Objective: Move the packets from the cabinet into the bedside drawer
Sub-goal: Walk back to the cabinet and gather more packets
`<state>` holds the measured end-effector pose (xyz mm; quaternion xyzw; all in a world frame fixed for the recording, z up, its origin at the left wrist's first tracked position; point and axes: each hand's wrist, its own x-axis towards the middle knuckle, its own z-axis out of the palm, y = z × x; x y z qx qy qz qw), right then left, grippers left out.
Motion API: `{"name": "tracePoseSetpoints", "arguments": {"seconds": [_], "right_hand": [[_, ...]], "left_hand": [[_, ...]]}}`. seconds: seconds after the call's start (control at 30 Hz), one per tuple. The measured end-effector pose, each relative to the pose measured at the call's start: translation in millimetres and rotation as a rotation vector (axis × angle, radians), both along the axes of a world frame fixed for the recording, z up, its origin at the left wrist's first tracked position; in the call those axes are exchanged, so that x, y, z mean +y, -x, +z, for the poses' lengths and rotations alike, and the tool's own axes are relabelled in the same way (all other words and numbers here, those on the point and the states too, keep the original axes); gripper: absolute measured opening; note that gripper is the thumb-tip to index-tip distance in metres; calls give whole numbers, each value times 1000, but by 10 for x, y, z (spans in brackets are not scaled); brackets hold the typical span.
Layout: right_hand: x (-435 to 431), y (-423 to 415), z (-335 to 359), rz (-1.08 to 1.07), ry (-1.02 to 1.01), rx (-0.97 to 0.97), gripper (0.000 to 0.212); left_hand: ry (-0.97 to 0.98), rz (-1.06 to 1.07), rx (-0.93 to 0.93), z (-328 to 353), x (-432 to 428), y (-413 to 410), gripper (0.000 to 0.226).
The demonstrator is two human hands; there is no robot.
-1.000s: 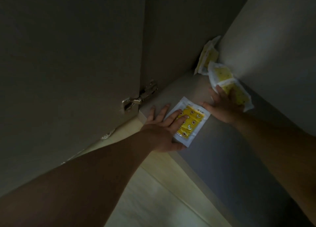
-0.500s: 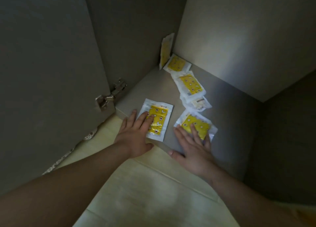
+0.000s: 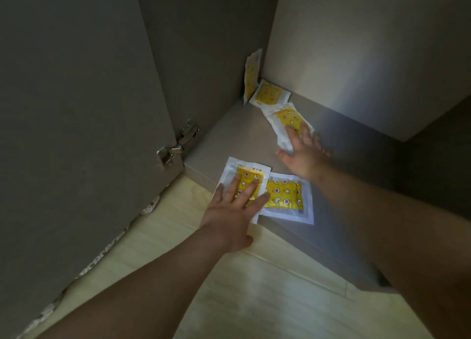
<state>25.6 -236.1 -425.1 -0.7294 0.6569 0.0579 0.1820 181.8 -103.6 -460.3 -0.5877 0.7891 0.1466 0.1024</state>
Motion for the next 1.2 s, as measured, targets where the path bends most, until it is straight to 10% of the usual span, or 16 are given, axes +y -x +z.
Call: {"name": "tracePoseSetpoints", "arguments": {"seconds": [0.4,0.57,0.87,0.93,1.2], "right_hand": [[702,-126,-448,123,-108,39,82],[1036,-84,-436,253,-46,63,119],[1302,20,-661,374,568,-96,48],[1246,-21,-615,314,666,-86,49],[1082,-321,-476,218,485,13,54]], "left_hand": [[70,226,-52,-111,-137,-468,74],[149,221,62,-104,-225,-502,66],[343,-71,130,-181,-59,-617,18],[291,-75,189,-203,-56,-565,53],[318,81,388,-147,-44,-644,49]]}}
